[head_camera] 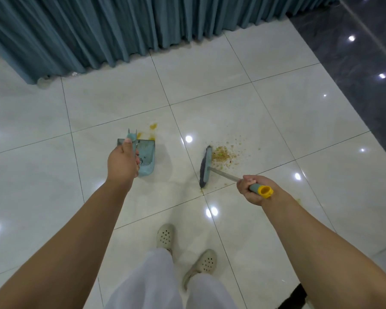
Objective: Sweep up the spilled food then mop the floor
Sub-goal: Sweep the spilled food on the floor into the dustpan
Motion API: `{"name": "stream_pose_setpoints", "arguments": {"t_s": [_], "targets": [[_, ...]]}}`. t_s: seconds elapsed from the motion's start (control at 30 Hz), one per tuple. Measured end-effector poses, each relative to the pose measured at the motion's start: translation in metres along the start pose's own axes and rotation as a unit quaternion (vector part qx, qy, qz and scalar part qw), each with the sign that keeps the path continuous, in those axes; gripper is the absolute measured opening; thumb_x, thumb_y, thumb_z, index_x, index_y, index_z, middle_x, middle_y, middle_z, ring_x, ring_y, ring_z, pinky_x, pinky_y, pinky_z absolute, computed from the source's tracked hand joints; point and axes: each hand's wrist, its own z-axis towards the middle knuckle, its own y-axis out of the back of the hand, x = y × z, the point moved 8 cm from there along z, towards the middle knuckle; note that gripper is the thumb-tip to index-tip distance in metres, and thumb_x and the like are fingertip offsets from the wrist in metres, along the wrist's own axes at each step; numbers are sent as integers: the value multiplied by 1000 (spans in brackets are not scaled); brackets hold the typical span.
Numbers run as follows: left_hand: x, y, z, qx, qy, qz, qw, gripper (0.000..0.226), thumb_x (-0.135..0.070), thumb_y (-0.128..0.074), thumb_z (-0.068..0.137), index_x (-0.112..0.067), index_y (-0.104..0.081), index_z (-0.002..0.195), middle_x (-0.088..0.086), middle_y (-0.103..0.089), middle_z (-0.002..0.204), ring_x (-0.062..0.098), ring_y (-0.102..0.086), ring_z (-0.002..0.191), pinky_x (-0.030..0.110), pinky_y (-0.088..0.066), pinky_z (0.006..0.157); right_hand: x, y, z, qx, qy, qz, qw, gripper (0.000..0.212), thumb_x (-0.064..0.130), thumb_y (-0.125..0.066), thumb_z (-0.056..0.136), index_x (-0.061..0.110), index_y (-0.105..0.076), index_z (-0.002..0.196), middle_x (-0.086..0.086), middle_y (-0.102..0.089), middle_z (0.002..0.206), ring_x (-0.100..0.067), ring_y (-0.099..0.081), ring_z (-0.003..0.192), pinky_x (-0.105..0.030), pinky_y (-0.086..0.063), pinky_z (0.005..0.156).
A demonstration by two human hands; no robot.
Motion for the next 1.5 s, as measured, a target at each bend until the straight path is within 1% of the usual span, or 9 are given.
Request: {"name": "stream_pose_setpoints", "arguments": {"t_s": [0.17, 0.4, 0.5, 0.77, 0.9, 1.13, 1.3, 1.4, 1.5], "targets": [[16, -17, -46, -4, -15, -11, 1000, 45, -41, -30, 102, -12, -50, 74, 4, -42, 62, 13, -36, 48, 16, -28, 37, -12, 49, -27, 23, -60, -55, 996, 7, 10, -37, 100, 6, -41, 94, -14, -45, 55, -12, -40, 28, -15, -35, 26], [41, -35, -87, -11, -15, 13, 1000, 48, -43, -28, 102, -6, -54, 88, 4, -47, 64, 17, -39, 49, 25, -31, 44, -59, 120, -53, 5, -171, -149, 974, 23, 13, -38, 101, -2, -46, 85, -13, -45, 48, -14, -42, 24, -14, -36, 26], [47, -40, -97, -11, -21, 25, 999, 48, -43, -28, 102, -12, -55, 77, 5, -48, 63, 19, -41, 48, 26, -33, 45, -58, 141, -57, -4, -195, -185, 963, 22, 12, -40, 99, -2, -47, 85, -12, -45, 47, -14, -43, 25, -14, -37, 26], [54, -62, -107, -3, -23, 44, 999, 50, -42, -28, 102, -5, -58, 86, 5, -48, 63, 17, -41, 50, 25, -34, 48, -8, 137, -41, -17, -117, -226, 967, 25, 12, -37, 101, -1, -46, 82, -11, -45, 42, -11, -39, 22, -13, -33, 24], [49, -74, -106, 8, -22, 39, 999, 46, -40, -28, 102, -3, -56, 94, 5, -46, 64, 15, -38, 49, 23, -30, 45, 13, 128, -35, -15, -91, -203, 975, 23, 12, -37, 102, 0, -45, 84, -13, -45, 42, -10, -39, 22, -13, -33, 24], [19, -101, -90, 61, -35, 64, 995, 46, -39, -26, 103, -4, -54, 93, 5, -46, 65, 17, -39, 50, 22, -31, 44, 20, 114, -52, 16, -81, -126, 989, 21, 13, -40, 100, 0, -47, 85, -5, -40, 63, -9, -42, 27, -13, -36, 26], [-13, -123, -67, 103, -36, 76, 991, 43, -39, -29, 103, -5, -51, 88, 5, -46, 65, 17, -39, 48, 11, -29, 30, 17, 99, -78, 35, -56, -24, 998, 15, 11, -42, 98, -2, -46, 90, -6, -40, 73, -9, -43, 30, -15, -38, 27], [-34, -134, -43, 159, -49, 84, 982, 47, -40, -29, 102, -9, -49, 72, 6, -45, 62, 18, -37, 45, 18, -30, 38, 9, 88, -84, 23, -10, 23, 999, 12, 8, -41, 99, -2, -45, 94, -12, -42, 72, -10, -43, 29, -14, -39, 28], [-59, -138, -12, 219, -73, 121, 966, 50, -46, -32, 100, -10, -51, 71, 6, -47, 62, 18, -37, 44, 23, -30, 43, -10, 76, -84, 1, 34, 100, 994, 11, 7, -39, 99, -3, -43, 95, -14, -43, 67, -11, -42, 27, -14, -37, 27]]}}
